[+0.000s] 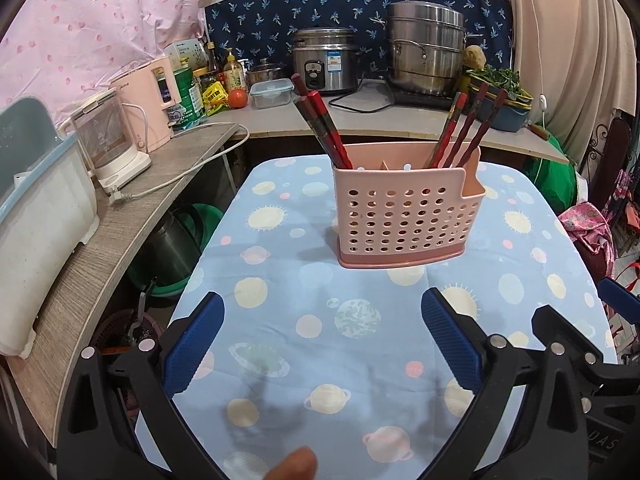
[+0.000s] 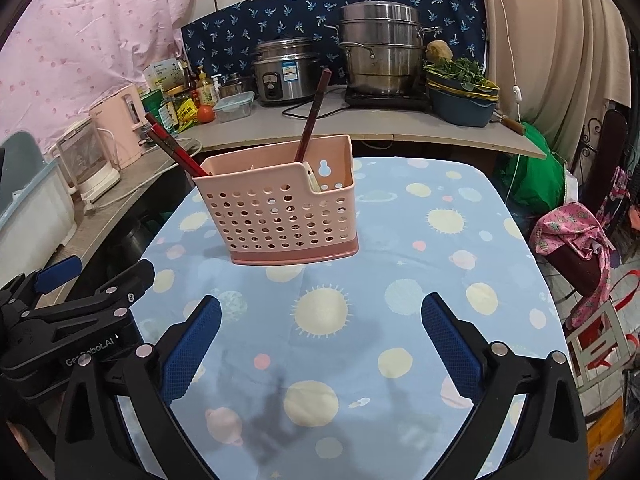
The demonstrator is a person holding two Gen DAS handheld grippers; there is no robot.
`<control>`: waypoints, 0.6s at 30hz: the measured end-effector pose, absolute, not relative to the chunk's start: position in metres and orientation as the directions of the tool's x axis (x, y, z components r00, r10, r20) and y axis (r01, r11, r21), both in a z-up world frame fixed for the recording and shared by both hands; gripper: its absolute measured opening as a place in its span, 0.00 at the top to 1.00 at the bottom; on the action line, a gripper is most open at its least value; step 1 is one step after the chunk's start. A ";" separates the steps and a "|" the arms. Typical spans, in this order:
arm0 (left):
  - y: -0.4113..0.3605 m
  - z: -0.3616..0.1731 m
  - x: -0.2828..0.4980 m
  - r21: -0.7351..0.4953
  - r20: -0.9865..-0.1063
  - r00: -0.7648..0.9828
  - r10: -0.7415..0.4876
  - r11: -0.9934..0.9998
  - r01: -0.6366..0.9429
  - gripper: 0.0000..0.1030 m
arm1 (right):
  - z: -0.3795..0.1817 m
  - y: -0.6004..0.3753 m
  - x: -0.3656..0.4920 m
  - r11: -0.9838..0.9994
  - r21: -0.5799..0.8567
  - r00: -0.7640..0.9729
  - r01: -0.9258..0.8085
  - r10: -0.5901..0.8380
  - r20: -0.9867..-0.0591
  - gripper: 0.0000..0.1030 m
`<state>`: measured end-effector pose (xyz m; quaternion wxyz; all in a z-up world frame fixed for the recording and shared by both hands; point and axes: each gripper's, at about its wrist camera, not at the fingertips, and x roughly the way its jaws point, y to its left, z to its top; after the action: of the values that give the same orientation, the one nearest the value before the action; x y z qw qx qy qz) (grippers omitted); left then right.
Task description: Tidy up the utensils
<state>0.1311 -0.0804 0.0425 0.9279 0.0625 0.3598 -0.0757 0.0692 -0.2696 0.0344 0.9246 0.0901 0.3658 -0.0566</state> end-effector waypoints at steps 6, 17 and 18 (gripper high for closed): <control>-0.079 0.038 0.132 0.064 -0.685 0.723 -0.085 0.982 0.176 0.08 | 0.033 -0.271 0.070 0.977 0.119 0.723 0.176 -0.047 -0.689 0.06; -0.078 0.034 0.134 0.076 -0.696 0.715 -0.065 0.984 0.162 0.08 | 0.031 -0.274 0.073 0.977 0.114 0.716 0.182 -0.052 -0.696 0.06; -0.078 0.034 0.134 0.074 -0.697 0.714 -0.065 0.984 0.162 0.08 | 0.030 -0.274 0.073 0.977 0.116 0.715 0.181 -0.050 -0.697 0.06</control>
<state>0.1342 -0.0776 0.0337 0.9235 0.0649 0.3730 -0.0615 0.0734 -0.2743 0.0300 0.9219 0.0881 0.3720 -0.0628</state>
